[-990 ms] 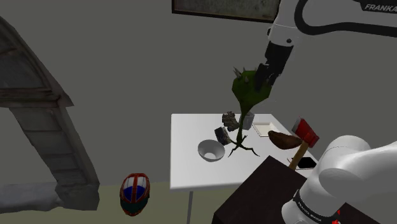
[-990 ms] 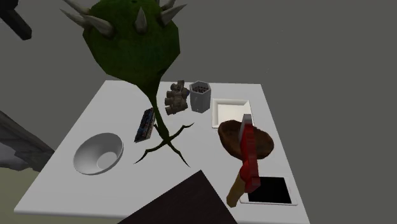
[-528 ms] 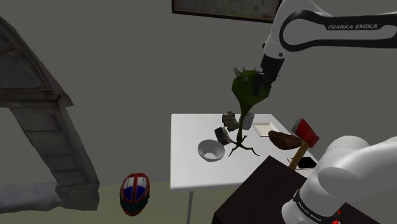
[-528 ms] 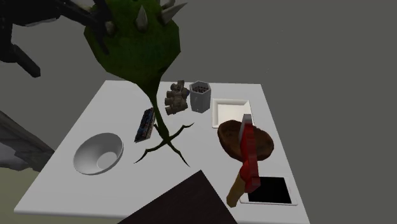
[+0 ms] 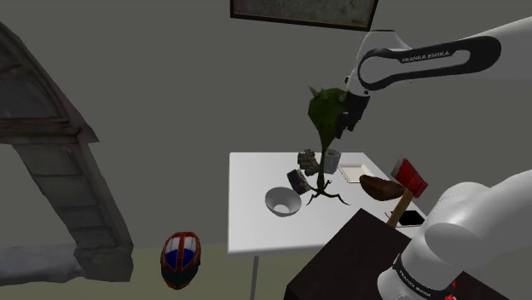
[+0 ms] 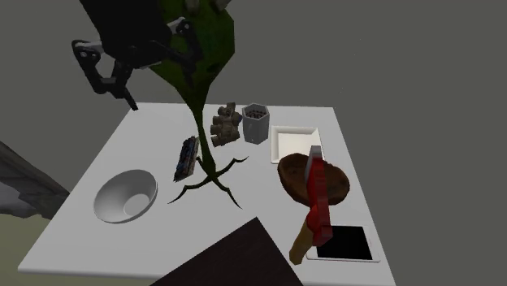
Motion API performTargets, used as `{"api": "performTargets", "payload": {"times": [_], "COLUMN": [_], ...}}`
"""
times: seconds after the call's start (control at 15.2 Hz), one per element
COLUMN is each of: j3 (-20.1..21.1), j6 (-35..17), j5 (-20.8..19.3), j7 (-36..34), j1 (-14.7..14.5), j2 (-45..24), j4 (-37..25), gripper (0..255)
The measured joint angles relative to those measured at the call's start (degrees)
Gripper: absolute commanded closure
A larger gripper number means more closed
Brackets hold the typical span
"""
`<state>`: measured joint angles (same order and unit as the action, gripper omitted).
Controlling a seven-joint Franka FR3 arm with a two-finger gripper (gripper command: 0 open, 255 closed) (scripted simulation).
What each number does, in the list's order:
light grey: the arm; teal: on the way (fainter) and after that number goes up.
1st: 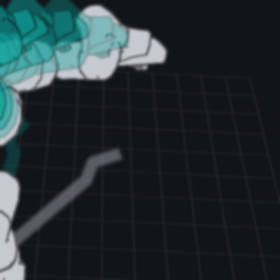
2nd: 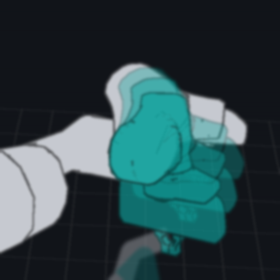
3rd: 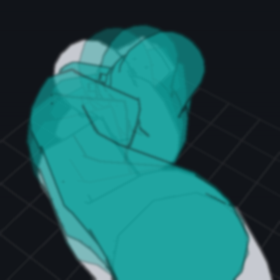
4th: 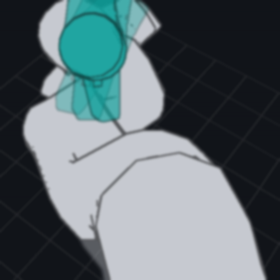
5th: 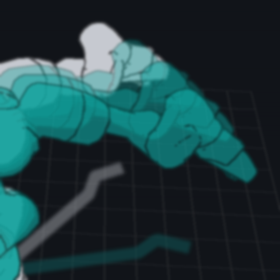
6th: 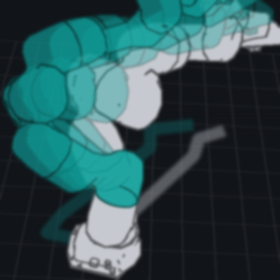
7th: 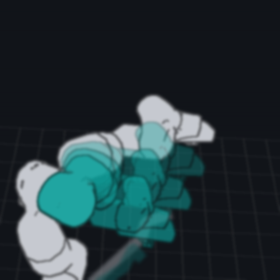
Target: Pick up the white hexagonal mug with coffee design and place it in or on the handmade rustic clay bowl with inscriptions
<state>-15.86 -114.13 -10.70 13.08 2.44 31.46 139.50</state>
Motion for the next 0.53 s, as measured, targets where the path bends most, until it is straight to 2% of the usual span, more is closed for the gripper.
{"api": "performTargets", "payload": {"times": [0.26, 0.33, 0.46, 0.53], "j3": [-4.61, -5.84, -7.90, -8.66], "j6": [-8.55, -13.58, -18.79, -16.85], "j5": [0.33, 0.65, 1.77, 2.37], "j7": [5.45, 6.98, 9.89, 10.99], "j1": [0.06, 0.11, -0.12, -0.29], "j2": [-6.34, -8.00, -12.35, -14.44], "j4": [-2.51, -2.80, -3.99, -3.69], "gripper": [0, 0, 0, 0]}}
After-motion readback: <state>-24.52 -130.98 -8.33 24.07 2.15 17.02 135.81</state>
